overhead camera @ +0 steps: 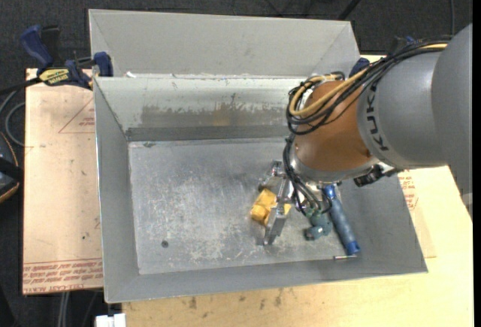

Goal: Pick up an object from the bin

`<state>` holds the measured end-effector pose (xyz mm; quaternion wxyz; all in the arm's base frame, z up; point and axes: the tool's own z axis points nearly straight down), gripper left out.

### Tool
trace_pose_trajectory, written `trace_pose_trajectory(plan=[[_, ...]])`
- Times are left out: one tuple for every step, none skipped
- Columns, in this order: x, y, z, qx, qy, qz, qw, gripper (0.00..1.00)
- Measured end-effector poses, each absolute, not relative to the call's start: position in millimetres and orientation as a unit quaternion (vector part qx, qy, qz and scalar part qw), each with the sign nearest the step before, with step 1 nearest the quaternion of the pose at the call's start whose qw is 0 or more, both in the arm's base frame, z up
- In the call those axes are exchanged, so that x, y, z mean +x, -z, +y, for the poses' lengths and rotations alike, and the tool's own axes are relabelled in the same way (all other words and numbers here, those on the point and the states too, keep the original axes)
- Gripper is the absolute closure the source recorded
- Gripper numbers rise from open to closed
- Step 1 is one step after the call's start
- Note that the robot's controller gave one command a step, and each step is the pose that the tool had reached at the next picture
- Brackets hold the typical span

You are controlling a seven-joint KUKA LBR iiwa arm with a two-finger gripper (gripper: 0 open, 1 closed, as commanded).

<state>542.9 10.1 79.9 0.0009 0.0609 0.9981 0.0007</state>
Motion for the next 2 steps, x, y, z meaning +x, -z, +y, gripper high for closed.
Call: trace_pose_trajectory(plan=[[542.8,-81,12,0.059,-0.001,0.998,0.002,1.00],[548.0,-219,3,0.119,-0.001,0.993,0.006,1.00]])
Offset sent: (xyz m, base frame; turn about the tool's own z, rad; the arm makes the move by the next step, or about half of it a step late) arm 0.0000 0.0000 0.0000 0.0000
